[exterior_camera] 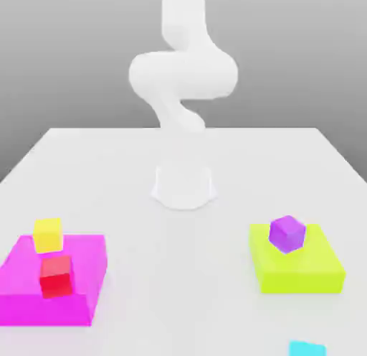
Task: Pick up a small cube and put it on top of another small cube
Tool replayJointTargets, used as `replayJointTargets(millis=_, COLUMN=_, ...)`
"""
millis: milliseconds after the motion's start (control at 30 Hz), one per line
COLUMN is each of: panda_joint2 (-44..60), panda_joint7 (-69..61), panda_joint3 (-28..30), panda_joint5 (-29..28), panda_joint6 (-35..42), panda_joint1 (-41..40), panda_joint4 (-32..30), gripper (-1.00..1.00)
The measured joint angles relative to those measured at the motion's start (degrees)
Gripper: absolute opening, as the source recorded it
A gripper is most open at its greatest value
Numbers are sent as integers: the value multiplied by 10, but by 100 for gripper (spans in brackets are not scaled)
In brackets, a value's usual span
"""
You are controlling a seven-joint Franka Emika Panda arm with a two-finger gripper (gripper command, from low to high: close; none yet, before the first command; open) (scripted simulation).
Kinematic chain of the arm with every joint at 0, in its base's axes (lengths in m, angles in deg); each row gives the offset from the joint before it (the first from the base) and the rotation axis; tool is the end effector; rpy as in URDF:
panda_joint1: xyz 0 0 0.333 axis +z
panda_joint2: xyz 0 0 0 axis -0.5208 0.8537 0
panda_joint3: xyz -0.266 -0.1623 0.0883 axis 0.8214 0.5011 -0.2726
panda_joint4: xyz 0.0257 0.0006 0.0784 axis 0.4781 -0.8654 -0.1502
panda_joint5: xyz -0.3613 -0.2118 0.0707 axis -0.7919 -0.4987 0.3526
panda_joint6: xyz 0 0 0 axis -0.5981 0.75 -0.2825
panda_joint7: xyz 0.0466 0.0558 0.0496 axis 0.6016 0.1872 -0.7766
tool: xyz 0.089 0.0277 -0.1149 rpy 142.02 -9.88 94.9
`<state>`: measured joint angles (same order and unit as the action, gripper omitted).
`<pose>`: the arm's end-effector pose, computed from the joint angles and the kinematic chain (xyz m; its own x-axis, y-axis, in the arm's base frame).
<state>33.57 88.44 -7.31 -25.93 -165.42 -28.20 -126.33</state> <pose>0.4340 0.0091 0.6604 0.5811 -0.6525 0.4864 -0.4591 -0.7563 -0.4662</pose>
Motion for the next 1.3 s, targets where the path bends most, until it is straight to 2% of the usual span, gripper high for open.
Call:
replayJointTargets(millis=333, panda_joint2=212, panda_joint7=-214, panda_joint3=51, panda_joint5=53, panda_joint6=-45, panda_joint1=107, panda_joint4=23, gripper=0)
replayJointTargets(millis=667, panda_joint2=419, panda_joint7=-415, panda_joint3=47, panda_joint5=92, panda_joint6=-91, panda_joint1=168, panda_joint4=46, gripper=0)
replayJointTargets(millis=833, panda_joint2=518, panda_joint7=-493, panda_joint3=32, panda_joint5=80, panda_joint6=-117, panda_joint1=176, panda_joint4=56, gripper=0)
replayJointTargets(millis=1033, panda_joint2=634, panda_joint7=-560, panda_joint3=20, panda_joint5=29, panda_joint6=-152, panda_joint1=191, panda_joint4=68, gripper=0)
replayJointTargets(millis=1167, panda_joint2=716, panda_joint7=-573, panda_joint3=13, panda_joint5=26, panda_joint6=-210, panda_joint1=189, panda_joint4=83, gripper=0)
replayJointTargets(millis=1200, panda_joint2=729, panda_joint7=-574, panda_joint3=11, panda_joint5=27, panda_joint6=-219, panda_joint1=188, panda_joint4=86, gripper=-100)
replayJointTargets(millis=1300, panda_joint2=729, panda_joint7=-574, panda_joint3=11, panda_joint5=27, panda_joint6=-218, panda_joint1=188, panda_joint4=86, gripper=-100)
